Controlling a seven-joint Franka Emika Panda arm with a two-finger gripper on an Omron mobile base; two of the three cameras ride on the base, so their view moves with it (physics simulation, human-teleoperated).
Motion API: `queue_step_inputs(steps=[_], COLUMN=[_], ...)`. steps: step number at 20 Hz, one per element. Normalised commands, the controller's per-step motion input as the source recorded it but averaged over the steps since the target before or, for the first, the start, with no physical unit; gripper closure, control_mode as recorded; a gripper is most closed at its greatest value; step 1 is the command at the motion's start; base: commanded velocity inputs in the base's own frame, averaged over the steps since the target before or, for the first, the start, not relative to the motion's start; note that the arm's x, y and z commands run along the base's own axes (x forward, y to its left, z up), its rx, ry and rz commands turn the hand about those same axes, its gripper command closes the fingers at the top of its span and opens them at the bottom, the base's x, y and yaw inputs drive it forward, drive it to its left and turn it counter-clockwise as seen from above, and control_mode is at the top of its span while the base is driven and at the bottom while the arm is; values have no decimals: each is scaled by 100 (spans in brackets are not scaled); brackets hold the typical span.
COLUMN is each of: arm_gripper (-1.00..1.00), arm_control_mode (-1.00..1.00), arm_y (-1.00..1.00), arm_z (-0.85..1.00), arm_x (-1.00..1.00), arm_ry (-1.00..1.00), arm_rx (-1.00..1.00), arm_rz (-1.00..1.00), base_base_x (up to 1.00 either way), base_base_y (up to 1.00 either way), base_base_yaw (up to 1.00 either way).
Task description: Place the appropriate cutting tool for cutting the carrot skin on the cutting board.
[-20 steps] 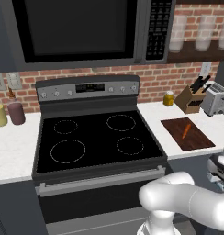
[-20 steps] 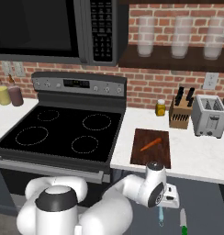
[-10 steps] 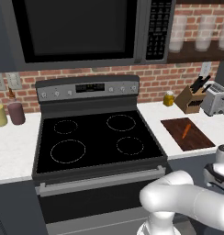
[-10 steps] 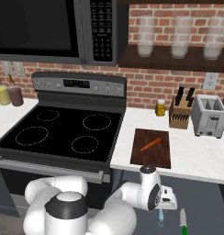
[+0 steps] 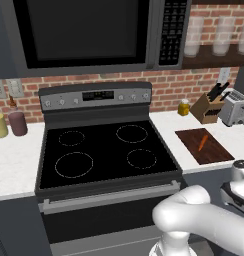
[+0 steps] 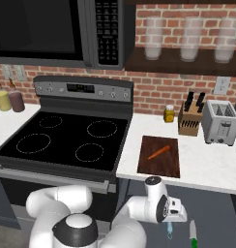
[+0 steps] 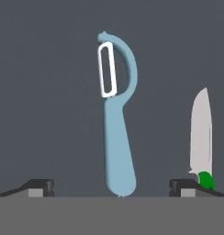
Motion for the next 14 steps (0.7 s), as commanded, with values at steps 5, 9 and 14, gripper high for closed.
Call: queue_step_inputs(steps=[5, 9, 14], arm_gripper=[-100, -100, -100], arm_control_mode=[-100, -100, -100], arm_y=[-28, -10, 0], arm_z=[-16, -17, -18], arm_x=[2, 15, 14], arm_ry=[6, 4, 1], arm_rx=[0, 0, 0], arm_rz=[0, 0, 0], base_base_x=[0, 0, 0], base_base_y=[0, 0, 0], base_base_yaw=[0, 0, 0])
